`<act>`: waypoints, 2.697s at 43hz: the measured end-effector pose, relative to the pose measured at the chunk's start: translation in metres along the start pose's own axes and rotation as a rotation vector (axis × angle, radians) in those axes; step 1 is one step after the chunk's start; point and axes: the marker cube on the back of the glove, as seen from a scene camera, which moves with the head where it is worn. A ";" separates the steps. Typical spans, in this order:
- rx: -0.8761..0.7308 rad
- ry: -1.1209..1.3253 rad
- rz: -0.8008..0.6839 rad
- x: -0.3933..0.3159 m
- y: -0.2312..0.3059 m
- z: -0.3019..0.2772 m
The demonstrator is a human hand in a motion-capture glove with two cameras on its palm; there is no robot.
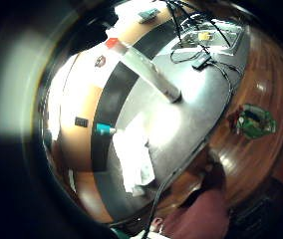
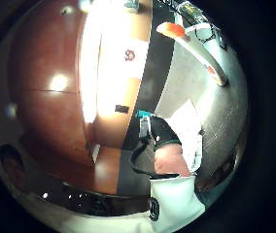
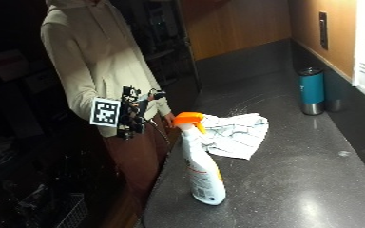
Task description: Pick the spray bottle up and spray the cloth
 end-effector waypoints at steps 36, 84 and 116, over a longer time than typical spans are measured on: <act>0.084 -0.275 0.252 0.057 -0.112 0.088; 0.126 -0.175 0.210 0.038 -0.224 0.139; -0.940 0.767 -0.700 -0.132 -0.133 0.221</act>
